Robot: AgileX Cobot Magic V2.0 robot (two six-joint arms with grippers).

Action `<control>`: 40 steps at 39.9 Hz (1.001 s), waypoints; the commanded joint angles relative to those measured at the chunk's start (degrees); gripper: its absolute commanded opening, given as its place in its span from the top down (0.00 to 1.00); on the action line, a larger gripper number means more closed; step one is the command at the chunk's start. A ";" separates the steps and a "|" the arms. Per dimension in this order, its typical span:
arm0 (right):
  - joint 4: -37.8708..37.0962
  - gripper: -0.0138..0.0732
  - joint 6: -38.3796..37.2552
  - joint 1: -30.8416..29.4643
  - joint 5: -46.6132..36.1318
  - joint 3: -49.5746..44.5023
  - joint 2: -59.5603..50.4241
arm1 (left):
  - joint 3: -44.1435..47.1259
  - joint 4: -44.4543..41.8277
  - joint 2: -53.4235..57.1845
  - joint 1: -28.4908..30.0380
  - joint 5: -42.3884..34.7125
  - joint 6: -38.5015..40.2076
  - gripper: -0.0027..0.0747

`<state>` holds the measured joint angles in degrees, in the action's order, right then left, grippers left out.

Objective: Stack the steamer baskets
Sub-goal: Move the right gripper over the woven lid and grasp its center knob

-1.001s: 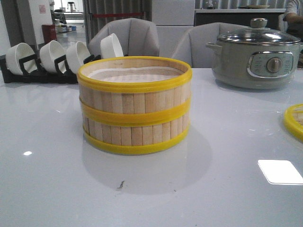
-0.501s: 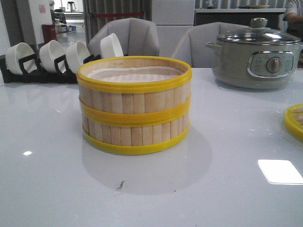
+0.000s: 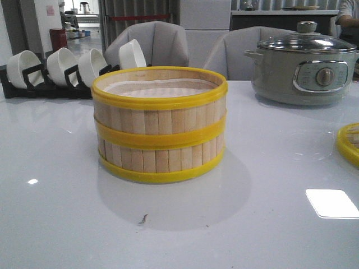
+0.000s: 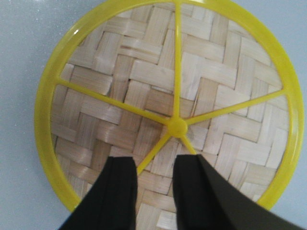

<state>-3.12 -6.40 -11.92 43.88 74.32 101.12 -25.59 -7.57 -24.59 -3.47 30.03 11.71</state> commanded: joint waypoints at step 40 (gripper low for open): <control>0.57 0.48 0.42 -2.81 -5.07 4.28 2.79 | -1.56 -0.12 -0.21 0.08 -4.90 0.32 0.86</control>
<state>-2.48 -6.40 -14.57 40.93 76.74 106.85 -25.59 -7.57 -24.59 -3.47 30.03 11.75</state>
